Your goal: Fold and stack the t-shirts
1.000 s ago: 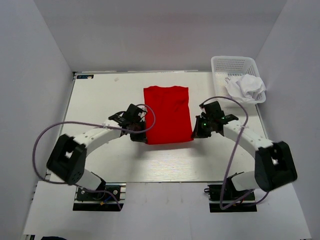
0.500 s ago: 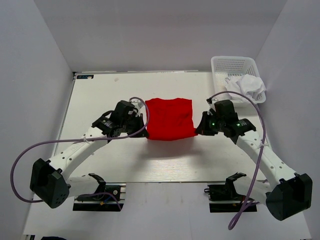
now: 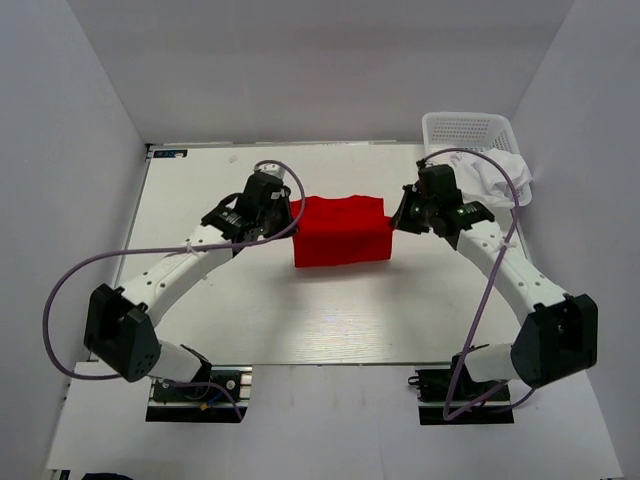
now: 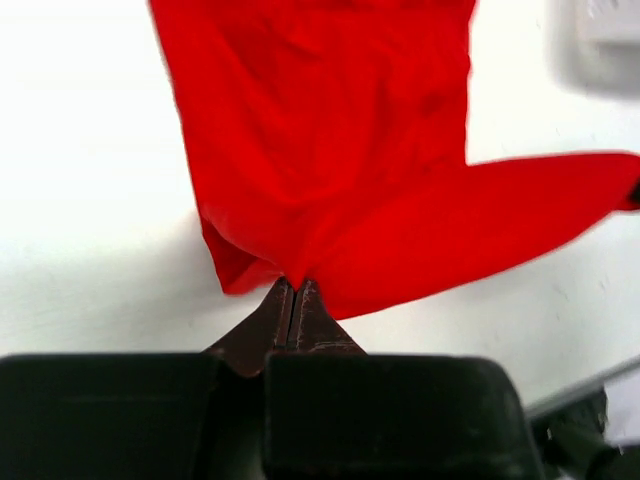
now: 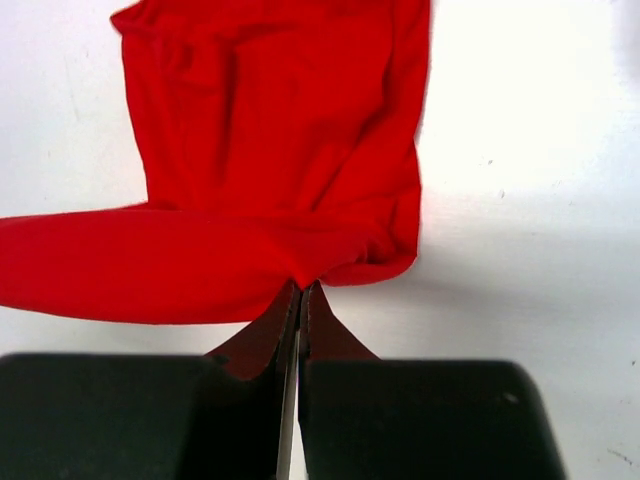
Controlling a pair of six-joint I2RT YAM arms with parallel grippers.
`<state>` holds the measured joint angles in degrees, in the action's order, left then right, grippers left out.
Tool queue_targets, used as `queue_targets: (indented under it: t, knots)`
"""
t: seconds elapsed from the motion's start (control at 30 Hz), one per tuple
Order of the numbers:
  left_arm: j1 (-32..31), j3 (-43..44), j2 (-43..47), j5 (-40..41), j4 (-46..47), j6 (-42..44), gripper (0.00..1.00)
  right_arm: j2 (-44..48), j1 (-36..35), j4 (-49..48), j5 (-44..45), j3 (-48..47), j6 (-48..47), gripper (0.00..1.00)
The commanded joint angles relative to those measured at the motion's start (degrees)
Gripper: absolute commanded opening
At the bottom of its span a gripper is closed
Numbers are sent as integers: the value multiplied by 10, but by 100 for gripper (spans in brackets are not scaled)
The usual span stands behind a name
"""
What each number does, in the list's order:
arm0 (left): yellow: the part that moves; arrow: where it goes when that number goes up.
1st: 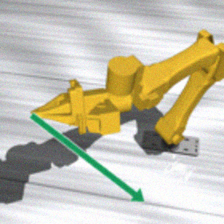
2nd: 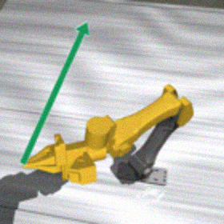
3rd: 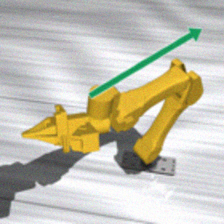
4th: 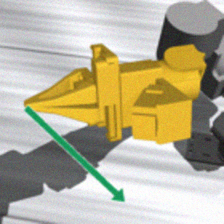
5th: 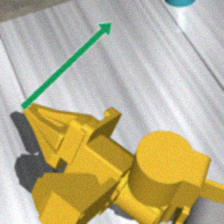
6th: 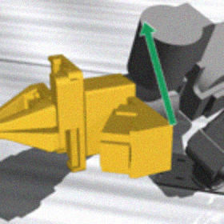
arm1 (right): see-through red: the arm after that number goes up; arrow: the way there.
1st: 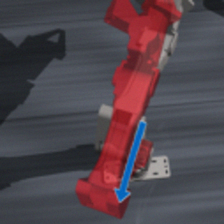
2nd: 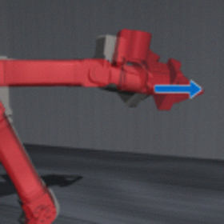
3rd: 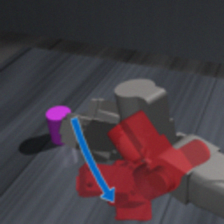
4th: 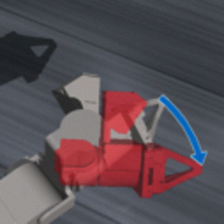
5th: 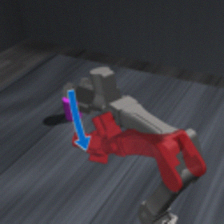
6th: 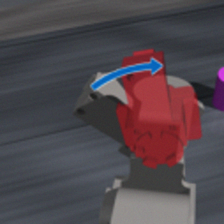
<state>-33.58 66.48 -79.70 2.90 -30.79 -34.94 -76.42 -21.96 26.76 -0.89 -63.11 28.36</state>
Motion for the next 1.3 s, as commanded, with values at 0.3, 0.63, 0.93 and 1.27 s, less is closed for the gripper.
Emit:
queue_targets:
  t: [0.3,0.63,0.93,1.27]
  knots:
    - [38,134,-142,98,-5,-4,0,-154,42,-10,-35,-158,-9,0]
    - [91,264,-319,106,27,35,5,-432,70,22,-68,-405,-16,0]
    - [102,416,-419,94,38,105,100,-496,78,-45,-78,-498,-1,67]
    - [102,272,-356,50,115,131,95,-400,67,-168,-117,-318,-102,70]
